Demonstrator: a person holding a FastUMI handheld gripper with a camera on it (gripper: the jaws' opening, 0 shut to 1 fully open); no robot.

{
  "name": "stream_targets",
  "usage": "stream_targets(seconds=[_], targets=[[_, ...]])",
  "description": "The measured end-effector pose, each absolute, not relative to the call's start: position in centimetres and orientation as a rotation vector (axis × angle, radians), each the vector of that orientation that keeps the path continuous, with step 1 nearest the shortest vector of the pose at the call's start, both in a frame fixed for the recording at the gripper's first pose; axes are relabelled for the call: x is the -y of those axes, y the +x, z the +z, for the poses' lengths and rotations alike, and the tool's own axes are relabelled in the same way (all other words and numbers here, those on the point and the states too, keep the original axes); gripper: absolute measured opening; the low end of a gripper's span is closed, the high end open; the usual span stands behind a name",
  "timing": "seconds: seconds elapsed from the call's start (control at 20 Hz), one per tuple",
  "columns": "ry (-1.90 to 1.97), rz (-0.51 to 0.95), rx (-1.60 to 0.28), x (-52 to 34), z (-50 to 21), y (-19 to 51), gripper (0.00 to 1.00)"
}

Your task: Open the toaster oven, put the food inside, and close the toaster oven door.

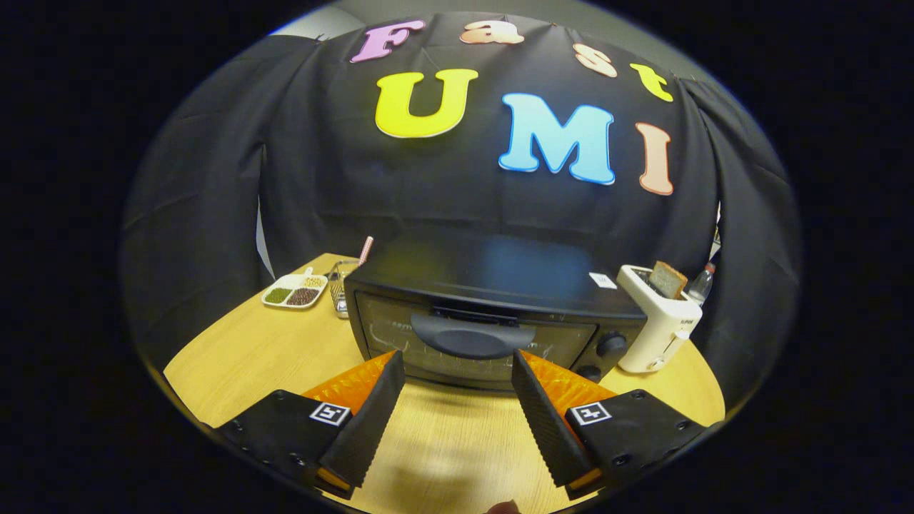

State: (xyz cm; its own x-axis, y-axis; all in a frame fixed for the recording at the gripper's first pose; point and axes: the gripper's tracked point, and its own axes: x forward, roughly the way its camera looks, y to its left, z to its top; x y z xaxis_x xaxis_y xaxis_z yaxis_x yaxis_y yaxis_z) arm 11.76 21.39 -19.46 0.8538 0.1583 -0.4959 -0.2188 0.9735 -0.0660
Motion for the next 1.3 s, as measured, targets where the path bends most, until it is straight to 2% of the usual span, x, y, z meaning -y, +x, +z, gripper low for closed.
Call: stream_targets(seconds=[0.3,0.6,1.0,1.3], targets=[[-0.133,0.218,-0.339,-18.2,-12.5,7.4,0.98],[-0.093,0.156,-0.246,-10.5,-7.3,2.9,0.98],[-0.095,0.066,-0.21,0.7,-5.3,0.3,0.98],[-0.094,0.068,-0.174,6.5,-5.3,-0.6,0.98]])
